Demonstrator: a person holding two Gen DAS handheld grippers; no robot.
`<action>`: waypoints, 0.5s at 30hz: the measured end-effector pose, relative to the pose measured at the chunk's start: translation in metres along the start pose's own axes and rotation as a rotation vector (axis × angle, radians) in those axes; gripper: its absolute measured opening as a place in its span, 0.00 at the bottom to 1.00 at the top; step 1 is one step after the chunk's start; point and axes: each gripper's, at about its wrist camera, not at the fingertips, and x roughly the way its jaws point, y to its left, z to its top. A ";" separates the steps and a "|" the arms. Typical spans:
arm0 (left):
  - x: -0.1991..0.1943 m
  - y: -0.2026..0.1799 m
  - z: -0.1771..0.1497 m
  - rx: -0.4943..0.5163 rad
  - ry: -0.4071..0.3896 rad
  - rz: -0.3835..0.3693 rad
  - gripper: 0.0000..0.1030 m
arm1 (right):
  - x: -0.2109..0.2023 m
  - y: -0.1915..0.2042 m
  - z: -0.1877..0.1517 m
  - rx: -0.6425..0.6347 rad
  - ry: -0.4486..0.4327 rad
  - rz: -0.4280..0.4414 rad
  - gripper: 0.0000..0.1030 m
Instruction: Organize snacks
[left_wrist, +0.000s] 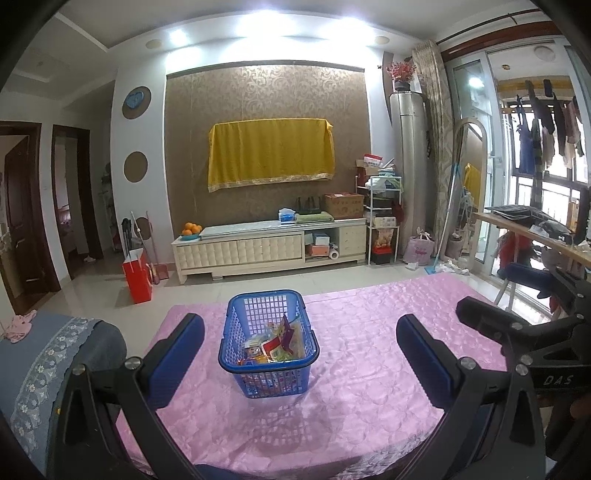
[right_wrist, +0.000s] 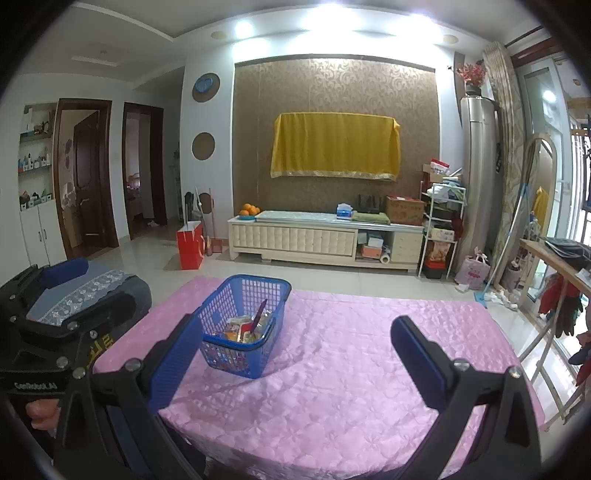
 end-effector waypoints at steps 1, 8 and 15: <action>0.000 -0.001 0.000 0.000 0.001 -0.002 1.00 | 0.001 0.001 -0.001 0.000 0.003 0.000 1.00; -0.001 -0.002 0.000 0.005 0.005 -0.006 1.00 | -0.002 0.001 0.000 0.006 0.000 -0.001 1.00; -0.002 -0.001 0.000 0.005 0.008 -0.010 1.00 | -0.004 0.003 0.000 0.008 -0.013 -0.002 1.00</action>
